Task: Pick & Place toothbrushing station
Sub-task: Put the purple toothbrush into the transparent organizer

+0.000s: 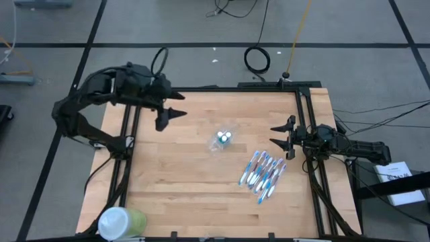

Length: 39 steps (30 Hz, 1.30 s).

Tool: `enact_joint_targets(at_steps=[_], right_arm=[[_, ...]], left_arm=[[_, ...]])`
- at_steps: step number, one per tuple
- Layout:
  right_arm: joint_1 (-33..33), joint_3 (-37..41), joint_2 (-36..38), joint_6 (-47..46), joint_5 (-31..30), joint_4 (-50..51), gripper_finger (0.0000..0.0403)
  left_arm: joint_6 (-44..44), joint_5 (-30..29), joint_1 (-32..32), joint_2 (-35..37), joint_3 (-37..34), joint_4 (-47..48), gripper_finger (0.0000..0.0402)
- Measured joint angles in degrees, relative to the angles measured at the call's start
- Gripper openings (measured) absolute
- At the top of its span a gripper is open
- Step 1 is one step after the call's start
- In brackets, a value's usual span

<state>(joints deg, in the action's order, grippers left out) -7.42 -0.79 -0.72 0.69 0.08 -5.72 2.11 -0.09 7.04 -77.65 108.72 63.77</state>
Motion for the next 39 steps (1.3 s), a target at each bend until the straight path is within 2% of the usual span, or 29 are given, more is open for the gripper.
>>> enact_joint_targets(at_steps=[2,5,8,11,17,20,23,28,34,39], right_arm=[[0.0,-0.01,-0.01,0.0,0.0,0.0,0.0212],[0.0,-0.01,0.01,0.0,0.0,0.0,0.0212],[0.0,-0.01,0.01,0.0,0.0,0.0,0.0212],[0.0,-0.01,0.0,0.0,0.0,0.0,0.0212],[0.01,0.01,0.0,0.0,0.0,0.0,0.0212],[0.0,0.0,-0.01,0.0,-0.01,0.0,0.0212],[0.0,0.01,-0.01,0.0,0.0,0.0,0.0212],[0.0,0.01,-0.01,0.0,0.0,0.0,0.0212],[0.01,0.0,-0.01,0.0,0.0,0.0,0.0212],[0.02,0.01,-0.01,0.0,0.0,0.0,0.0212]], left_arm=[[-0.14,-0.16,-0.91,0.0,-2.63,-1.5,0.0283],[-2.24,-0.08,-2.85,1.28,-10.62,-8.65,0.0283],[-3.77,0.07,-3.91,4.08,-21.68,-19.04,0.0283],[-2.54,0.06,-3.79,8.93,-35.96,-32.28,0.0283],[3.19,-4.03,-3.83,28.29,-63.97,-56.8,0.0283],[4.06,-7.66,-4.34,37.34,-75.69,-67.98,0.0283],[3.04,-9.48,-4.65,43.28,-85.44,-77.73,0.0283],[2.71,-13.83,-4.5,48.4,-95.9,-86.63,0.0283],[2.55,-19.16,-4.5,51.7,-102.23,-88.65,0.0283],[4.09,-19.48,-4.5,53.49,-107.08,-91.08,0.0283]])
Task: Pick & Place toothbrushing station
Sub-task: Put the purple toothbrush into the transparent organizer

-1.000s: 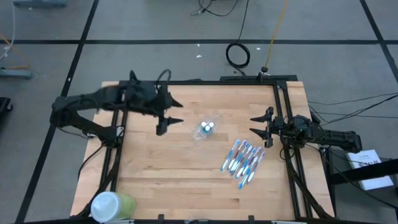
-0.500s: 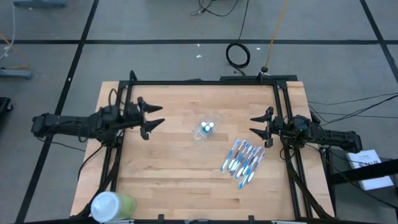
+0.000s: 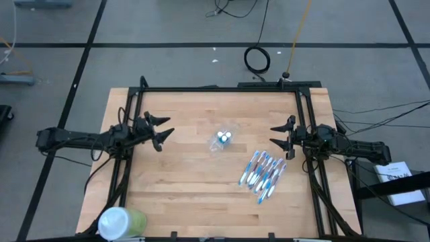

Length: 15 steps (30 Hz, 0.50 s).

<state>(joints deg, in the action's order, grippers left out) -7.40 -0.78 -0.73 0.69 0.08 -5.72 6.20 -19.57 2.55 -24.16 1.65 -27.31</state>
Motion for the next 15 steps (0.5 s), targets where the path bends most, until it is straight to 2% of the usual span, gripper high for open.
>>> enact_joint_targets(at_steps=[5,10,12,15], right_arm=[[0.0,0.0,0.0,0.0,0.0,0.0,0.0212],[0.0,-0.01,0.0,0.0,0.0,0.0,0.0212],[0.0,0.0,0.0,0.0,0.0,0.0,0.0212],[-0.02,-0.01,0.01,0.0,0.0,0.0,0.0212]], left_arm=[[0.83,1.09,0.0,2.64,-0.91,2.4,0.0283],[-2.33,8.59,0.0,6.98,-0.82,4.05,0.0283],[-2.71,10.24,0.03,9.28,-0.81,7.17,0.0283],[-1.85,9.51,0.04,12.18,-0.81,12.89,0.0283]])
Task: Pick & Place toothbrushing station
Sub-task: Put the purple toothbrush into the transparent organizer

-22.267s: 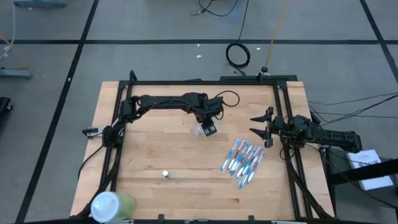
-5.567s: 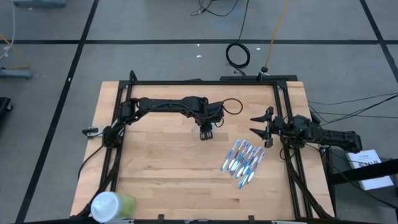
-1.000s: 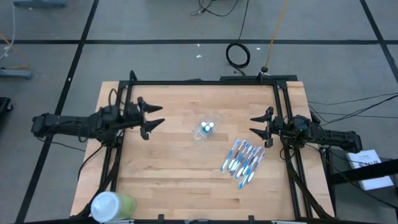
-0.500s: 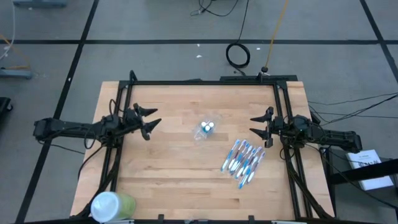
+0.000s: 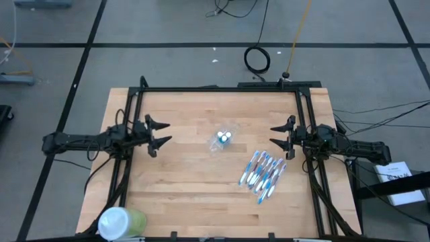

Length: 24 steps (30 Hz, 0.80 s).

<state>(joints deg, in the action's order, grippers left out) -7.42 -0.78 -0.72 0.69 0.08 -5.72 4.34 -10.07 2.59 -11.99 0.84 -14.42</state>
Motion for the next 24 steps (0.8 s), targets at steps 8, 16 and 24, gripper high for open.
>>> enact_joint_targets(at_steps=[8,16,24], right_arm=[[0.0,-0.01,-0.01,0.0,0.0,0.0,0.0212],[0.0,-0.01,-0.01,0.0,0.0,0.0,0.0212],[0.0,0.0,-0.06,-0.09,-0.23,-2.82,0.0212]], left_arm=[[3.82,-0.44,0.0,1.08,0.0,5.89,0.0283],[3.47,-0.44,0.0,0.7,0.0,5.69,0.0283],[3.38,-0.44,0.0,0.7,0.0,5.66,0.0283]])
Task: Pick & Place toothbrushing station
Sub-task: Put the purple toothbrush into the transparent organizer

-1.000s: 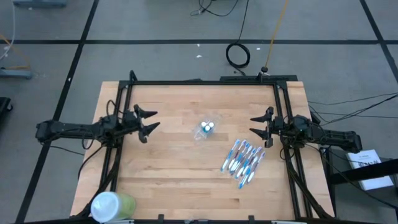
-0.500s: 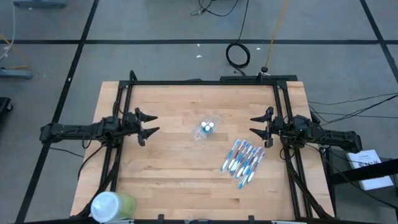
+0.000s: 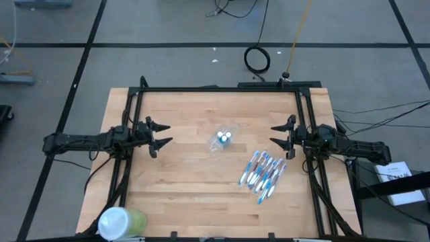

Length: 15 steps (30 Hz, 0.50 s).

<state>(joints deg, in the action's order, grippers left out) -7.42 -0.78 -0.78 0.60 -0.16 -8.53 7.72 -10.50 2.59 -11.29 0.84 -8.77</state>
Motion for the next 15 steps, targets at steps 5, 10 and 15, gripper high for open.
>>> enact_joint_targets(at_steps=[5,10,15], right_arm=[[0.07,0.0,-0.04,-19.32,5.83,-8.93,0.0212],[0.04,0.0,-0.04,-19.95,4.45,-16.38,0.0212],[0.0,0.0,-0.06,-21.84,1.71,-16.65,0.0212]], left_arm=[[-0.01,0.02,0.0,0.0,0.0,-0.01,0.0283],[-0.01,0.02,0.0,0.0,0.0,-0.03,0.0283],[0.01,0.04,0.0,0.0,0.01,-0.01,0.0283]])
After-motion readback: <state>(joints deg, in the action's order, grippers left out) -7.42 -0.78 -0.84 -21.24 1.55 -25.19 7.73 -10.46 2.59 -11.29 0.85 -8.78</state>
